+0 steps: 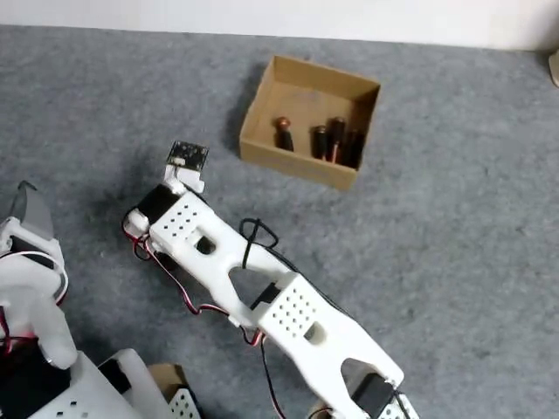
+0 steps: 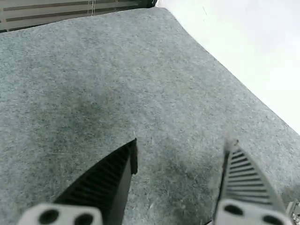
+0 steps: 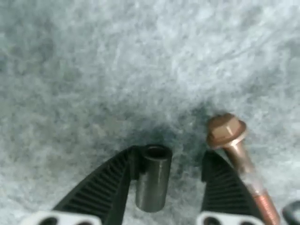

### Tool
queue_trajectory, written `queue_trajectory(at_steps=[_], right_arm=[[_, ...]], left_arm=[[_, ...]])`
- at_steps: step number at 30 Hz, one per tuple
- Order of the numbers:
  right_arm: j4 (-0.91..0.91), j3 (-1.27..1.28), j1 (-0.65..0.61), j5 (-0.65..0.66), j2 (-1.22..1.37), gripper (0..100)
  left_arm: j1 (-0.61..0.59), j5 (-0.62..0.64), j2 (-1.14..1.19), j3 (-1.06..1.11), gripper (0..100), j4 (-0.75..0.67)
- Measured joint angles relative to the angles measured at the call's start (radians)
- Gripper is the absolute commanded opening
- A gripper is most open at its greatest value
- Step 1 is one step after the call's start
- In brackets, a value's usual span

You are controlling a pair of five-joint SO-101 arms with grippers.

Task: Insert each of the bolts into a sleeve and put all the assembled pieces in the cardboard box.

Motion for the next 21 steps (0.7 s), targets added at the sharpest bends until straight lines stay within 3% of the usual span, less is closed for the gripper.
queue_trajectory(at_steps=[9,15,21], right_arm=[[0.049,-0.057,0.009,0.0,0.028,0.5],[0.155,-0.27,0.014,0.002,0.055,0.9],[0.153,-0.459,0.014,0.152,0.071,1.0]], left_arm=[[0.0,0.0,0.0,0.0,29,0.0],[0.0,0.0,0.0,0.0,29,0.0],[0.0,0.0,0.0,0.0,29,0.0]])
